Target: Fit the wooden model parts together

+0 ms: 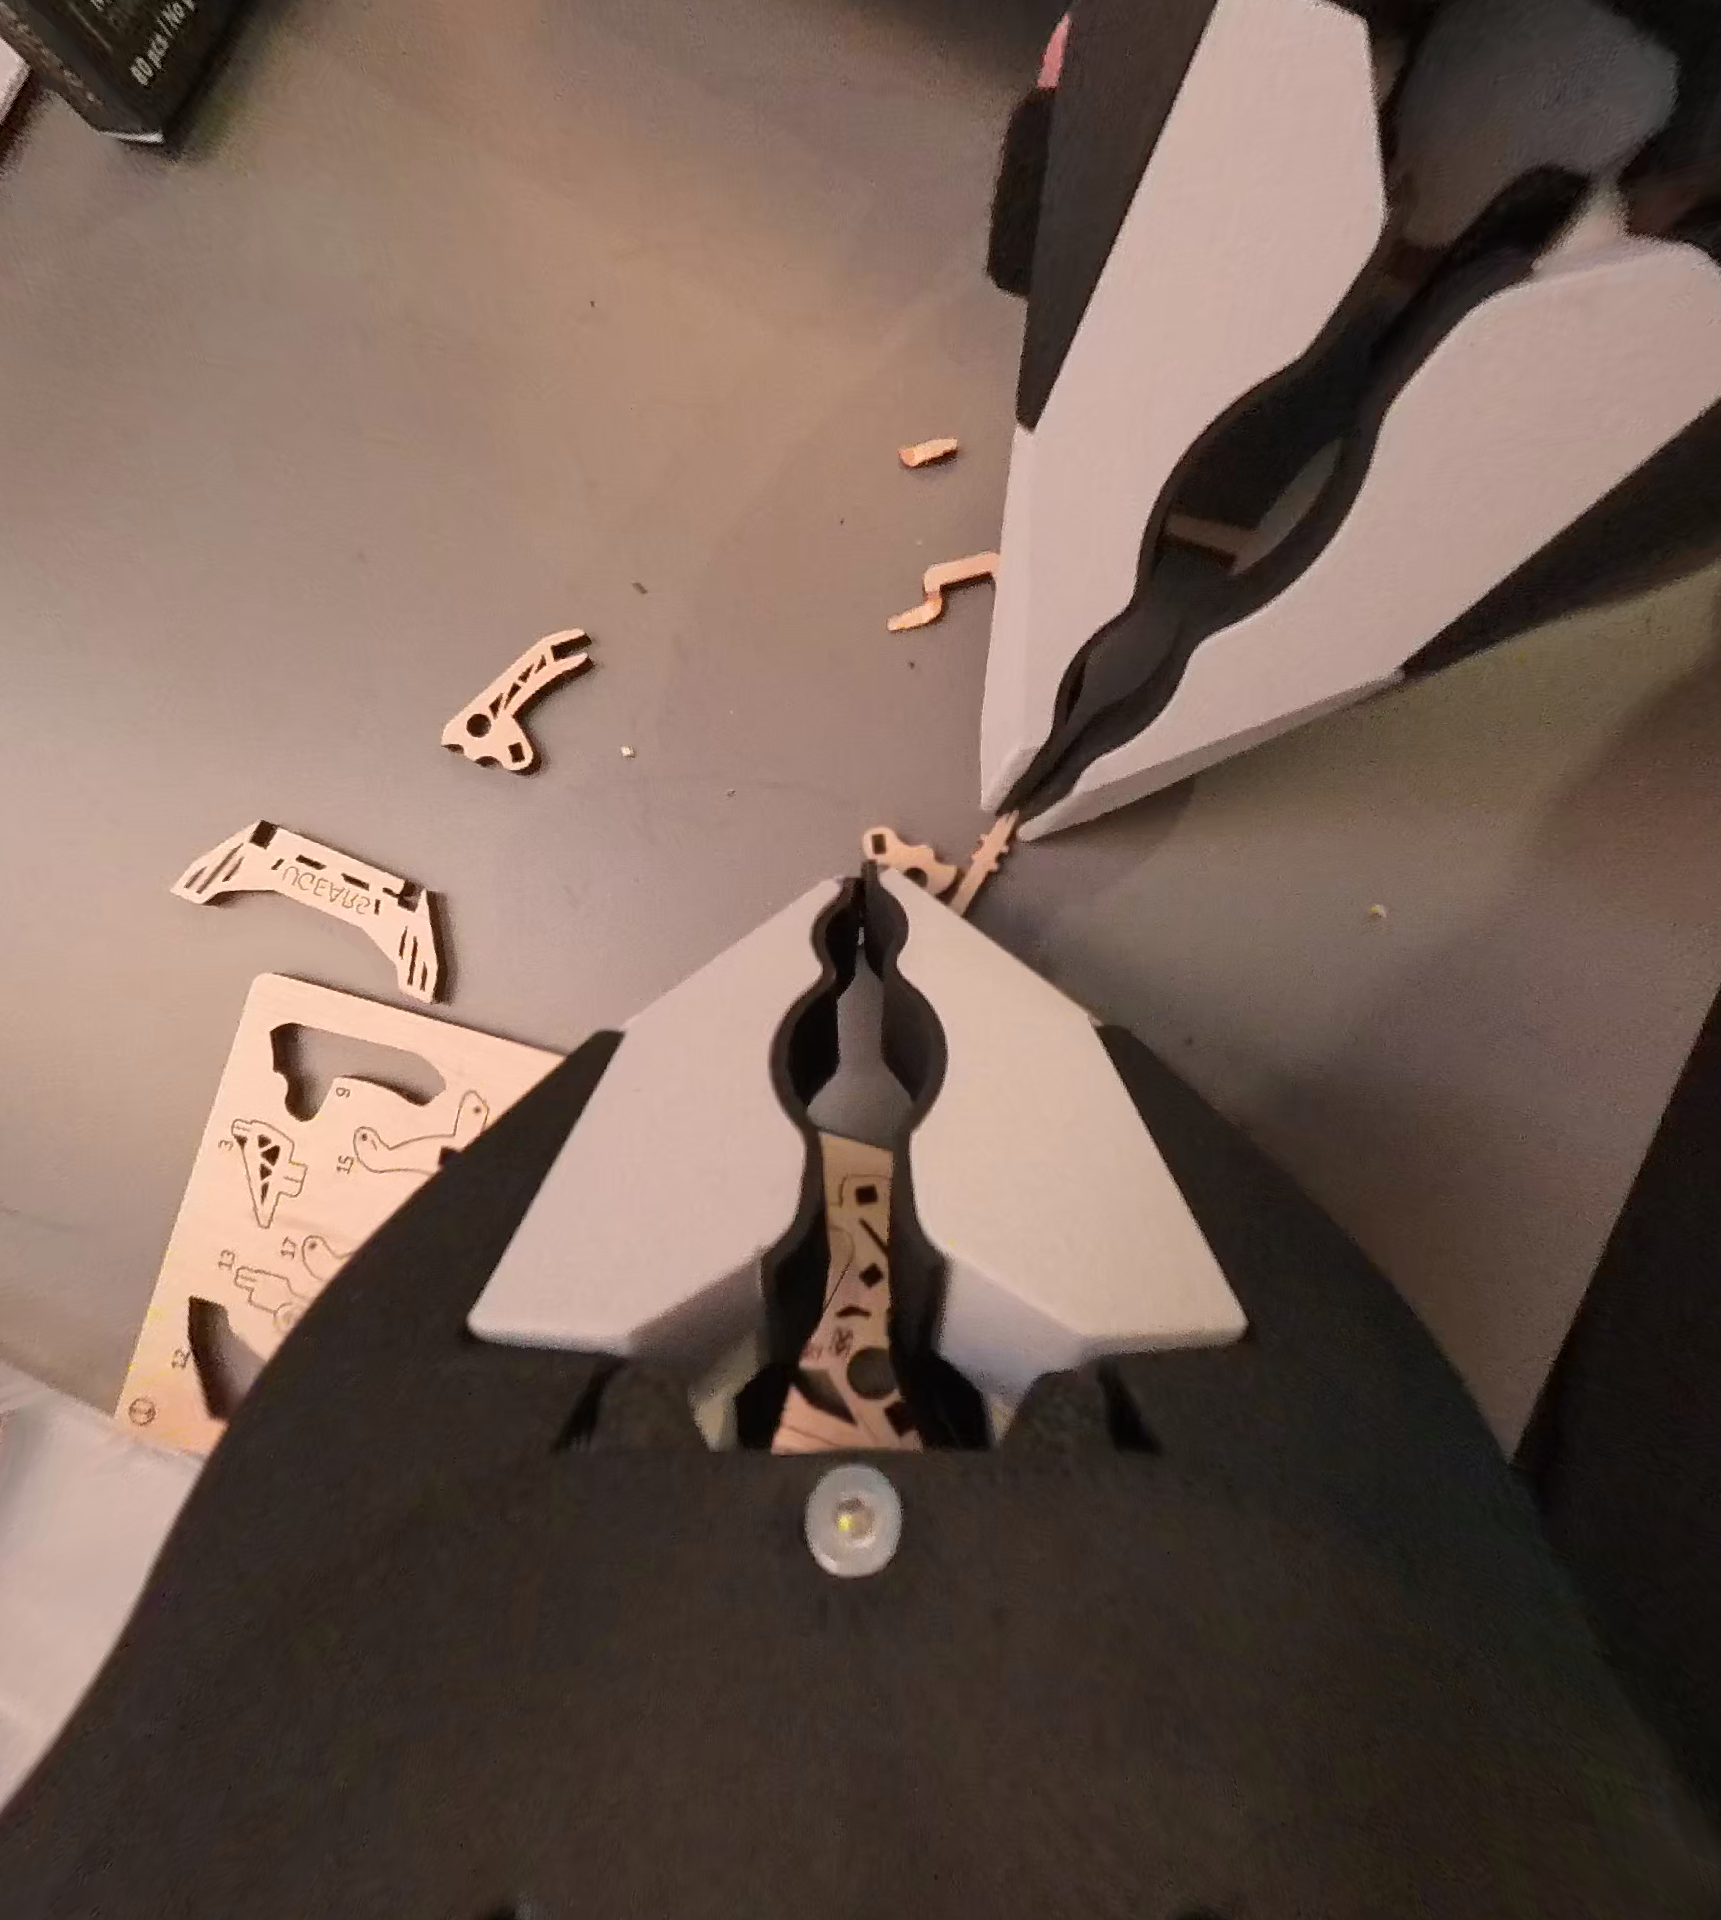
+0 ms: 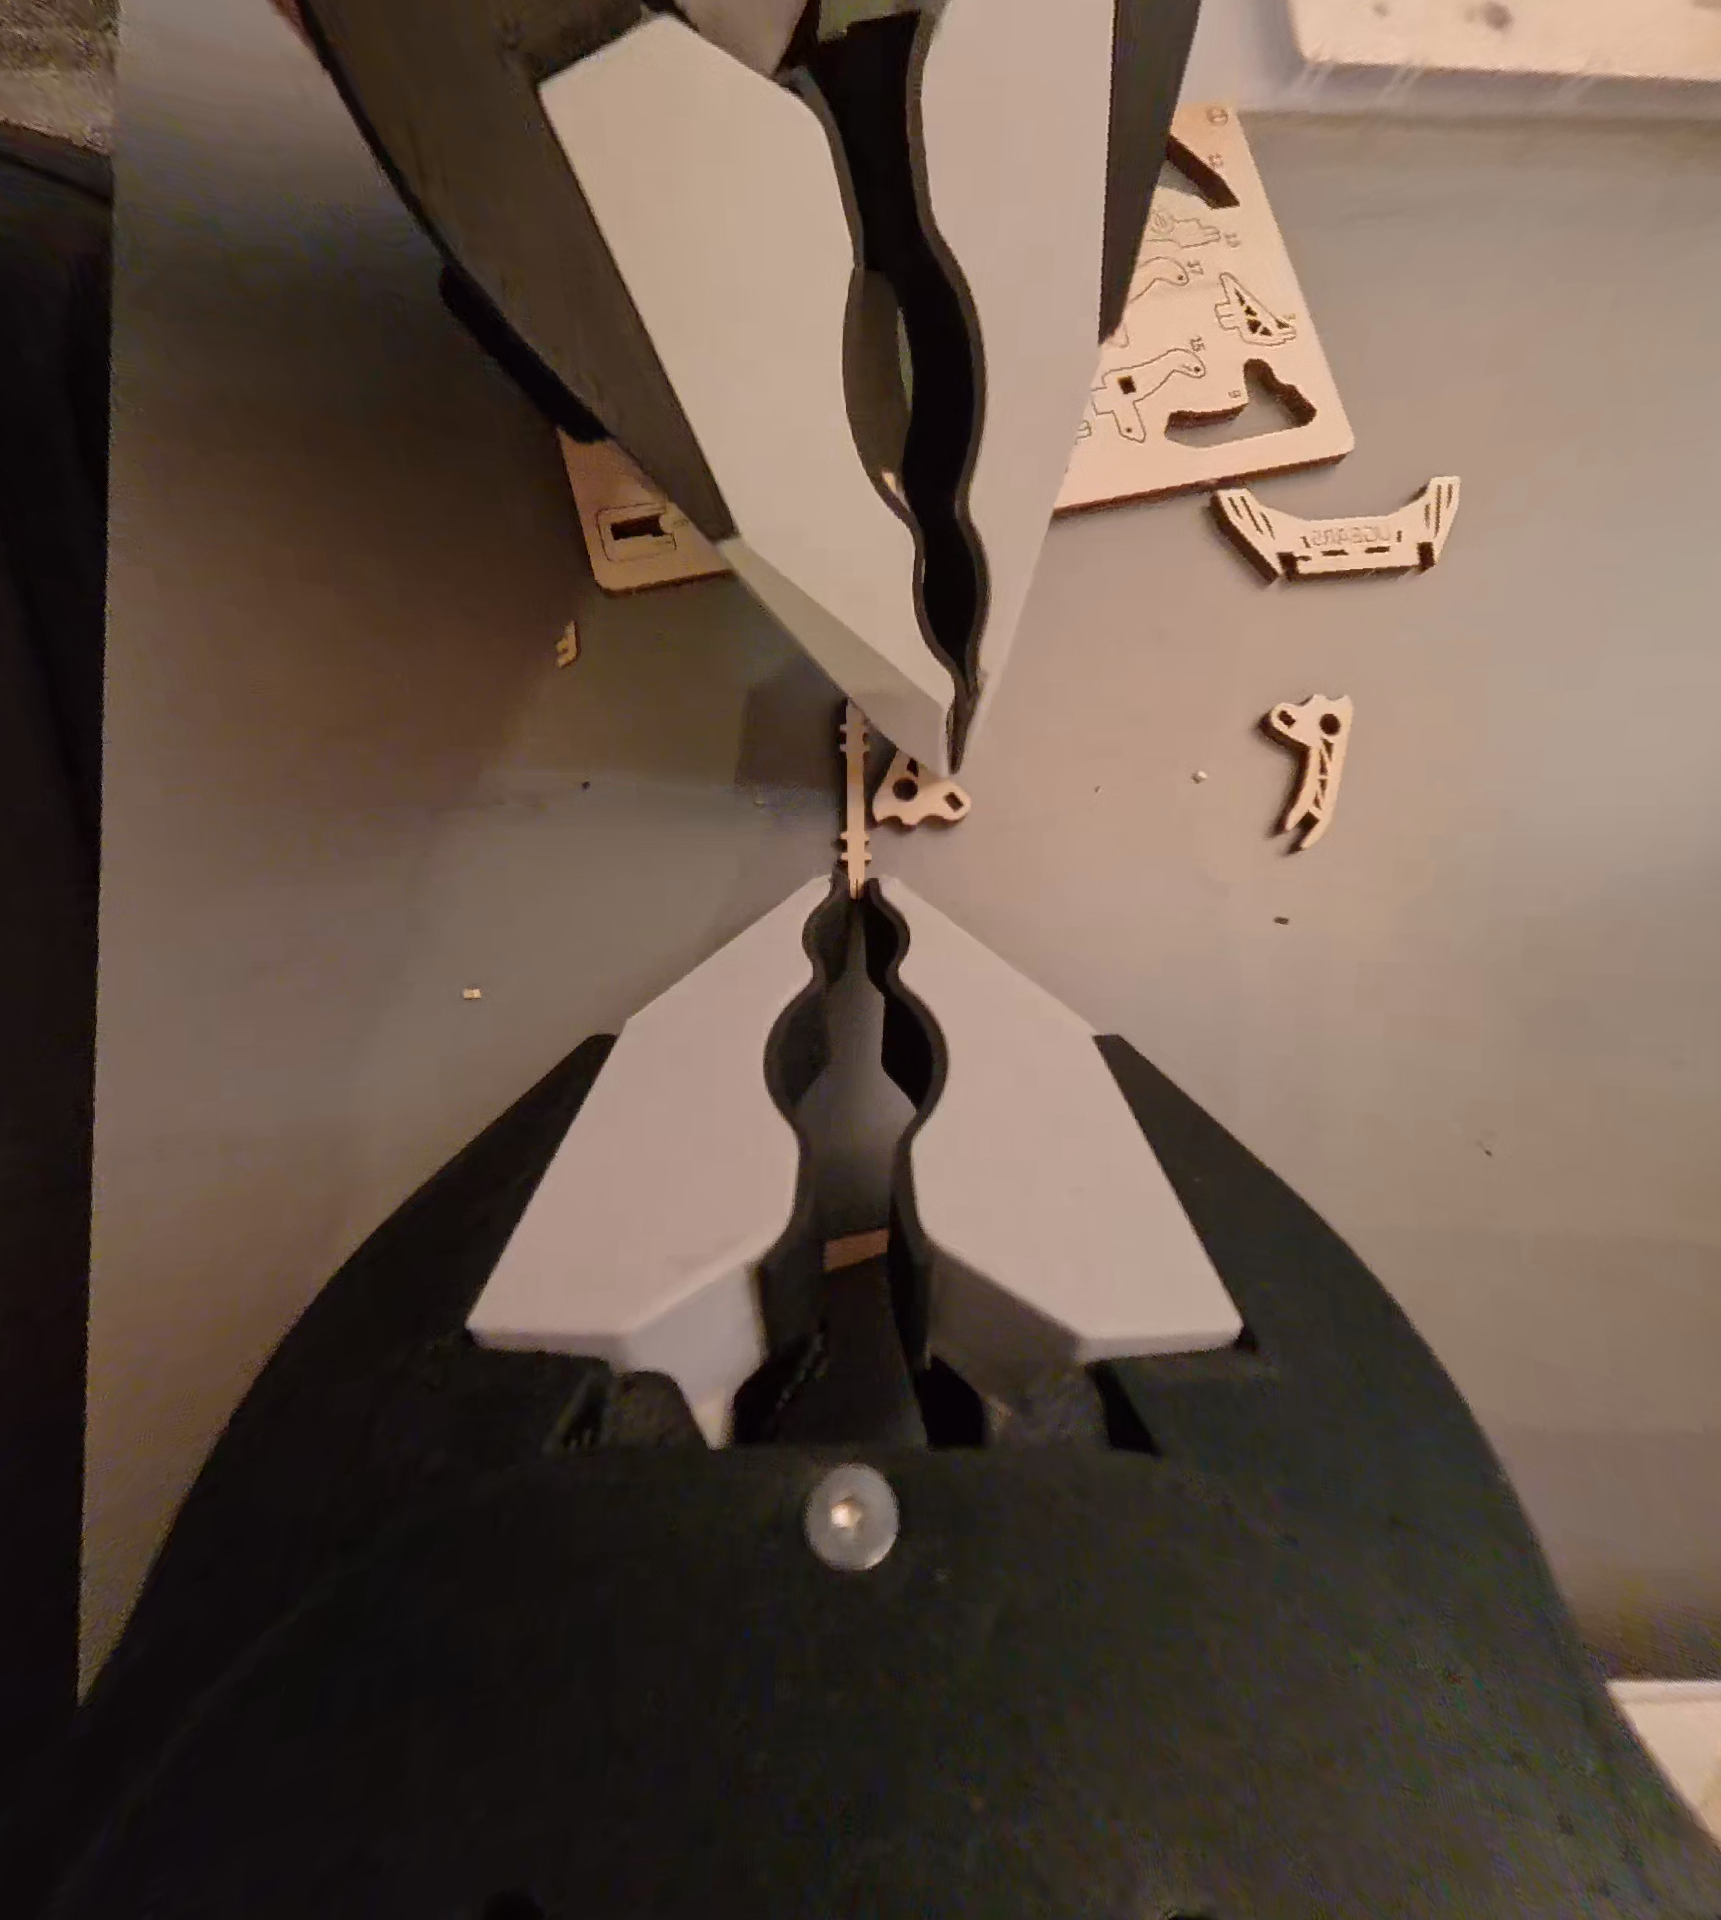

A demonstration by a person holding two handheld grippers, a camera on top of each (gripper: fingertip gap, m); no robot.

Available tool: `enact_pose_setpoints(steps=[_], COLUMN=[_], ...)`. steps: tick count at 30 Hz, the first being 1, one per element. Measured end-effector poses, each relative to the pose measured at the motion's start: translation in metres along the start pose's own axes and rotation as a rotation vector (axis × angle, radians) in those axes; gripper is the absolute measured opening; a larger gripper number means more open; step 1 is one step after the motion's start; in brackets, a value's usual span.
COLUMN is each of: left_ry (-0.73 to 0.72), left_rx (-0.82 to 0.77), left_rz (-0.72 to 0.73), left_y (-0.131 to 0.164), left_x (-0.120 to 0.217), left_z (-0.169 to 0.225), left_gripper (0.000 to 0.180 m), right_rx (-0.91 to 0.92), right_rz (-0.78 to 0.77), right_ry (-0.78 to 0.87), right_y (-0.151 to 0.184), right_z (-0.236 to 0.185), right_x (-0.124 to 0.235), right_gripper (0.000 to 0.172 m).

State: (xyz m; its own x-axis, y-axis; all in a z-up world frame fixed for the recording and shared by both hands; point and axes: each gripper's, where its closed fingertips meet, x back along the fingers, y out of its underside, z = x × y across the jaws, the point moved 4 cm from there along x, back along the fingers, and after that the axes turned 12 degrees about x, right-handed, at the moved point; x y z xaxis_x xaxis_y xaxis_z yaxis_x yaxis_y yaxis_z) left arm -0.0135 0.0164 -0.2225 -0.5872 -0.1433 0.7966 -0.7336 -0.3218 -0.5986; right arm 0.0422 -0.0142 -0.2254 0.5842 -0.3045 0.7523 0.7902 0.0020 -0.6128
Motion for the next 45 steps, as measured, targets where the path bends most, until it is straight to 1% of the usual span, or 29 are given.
enact_pose_setpoints(steps=[3, 4, 7, 13, 14, 16, 19, 20, 24, 27, 28, 29, 33, 36, 37, 41, 45], left_ry=[0.016, -0.007, 0.014, 0.04, 0.033, 0.065, 0.064, 0.06, 0.013, 0.016, -0.007, -0.018, 0.057, 0.12, 0.119, 0.042, 0.025], left_rx=[0.009, 0.002, 0.003, 0.029, 0.009, -0.02, -0.082, -0.065, -0.042, -0.065, -0.075, -0.079, -0.05, -0.068, -0.087, -0.208, -0.216], left_rz=[-0.016, -0.005, 0.016, -0.02, -0.06, -0.082, -0.084, -0.08, 0.032, -0.005, -0.001, 0.035, 0.152, 0.192, 0.187, 0.127, 0.151], left_y=[0.003, 0.002, 0.002, 0.014, 0.019, 0.021, 0.024, 0.023, 0.007, 0.01, 0.01, 0.006, -0.016, -0.024, -0.023, -0.014, -0.014], left_x=[0.003, 0.005, 0.011, 0.011, 0.011, 0.013, 0.017, 0.018, 0.021, 0.011, 0.009, 0.012, 0.027, 0.033, 0.033, 0.028, 0.03], left_z=[-0.002, -0.005, -0.007, -0.008, -0.008, -0.003, -0.003, -0.005, -0.008, -0.003, -0.004, -0.003, 0.005, 0.018, 0.021, 0.025, 0.029], left_gripper=[0.0, 0.0, 0.0, 0.0, 0.0, 0.0, 0.0, 0.0, 0.0, 0.0, 0.001, 0.002, 0.007, 0.019, 0.02, 0.012, 0.005], right_rx=[-0.001, 0.002, 0.007, 0.023, 0.022, 0.018, 0.025, 0.026, 0.009, -0.005, -0.006, -0.003, 0.023, 0.036, 0.039, 0.036, 0.048], right_rz=[-0.004, -0.007, -0.009, -0.021, -0.019, -0.012, -0.008, -0.007, 0.001, 0.002, 0.004, 0.005, 0.007, 0.019, 0.024, 0.06, 0.063], right_ry=[-0.032, -0.043, -0.054, -0.051, -0.052, -0.055, -0.062, -0.06, -0.049, -0.031, -0.024, -0.019, -0.006, -0.009, -0.008, -0.025, -0.015], right_y=[0.001, 0.001, 0.002, 0.005, 0.005, 0.004, 0.005, 0.006, 0.009, 0.011, 0.011, 0.01, 0.004, -0.003, -0.006, -0.016, -0.021], right_z=[-0.003, -0.004, -0.005, -0.005, -0.005, -0.005, -0.008, -0.008, -0.009, -0.006, -0.005, -0.004, 0.002, 0.007, 0.008, 0.008, 0.01], right_x=[0.002, 0.003, 0.005, 0.012, 0.013, 0.015, 0.019, 0.02, 0.025, 0.027, 0.027, 0.028, 0.032, 0.035, 0.036, 0.041, 0.047], right_gripper=[0.0, 0.0, 0.0, 0.0, 0.0, 0.0, 0.0, 0.0, 0.0, 0.0, 0.0, 0.0, 0.0, 0.0, 0.0, 0.0, 0.0])
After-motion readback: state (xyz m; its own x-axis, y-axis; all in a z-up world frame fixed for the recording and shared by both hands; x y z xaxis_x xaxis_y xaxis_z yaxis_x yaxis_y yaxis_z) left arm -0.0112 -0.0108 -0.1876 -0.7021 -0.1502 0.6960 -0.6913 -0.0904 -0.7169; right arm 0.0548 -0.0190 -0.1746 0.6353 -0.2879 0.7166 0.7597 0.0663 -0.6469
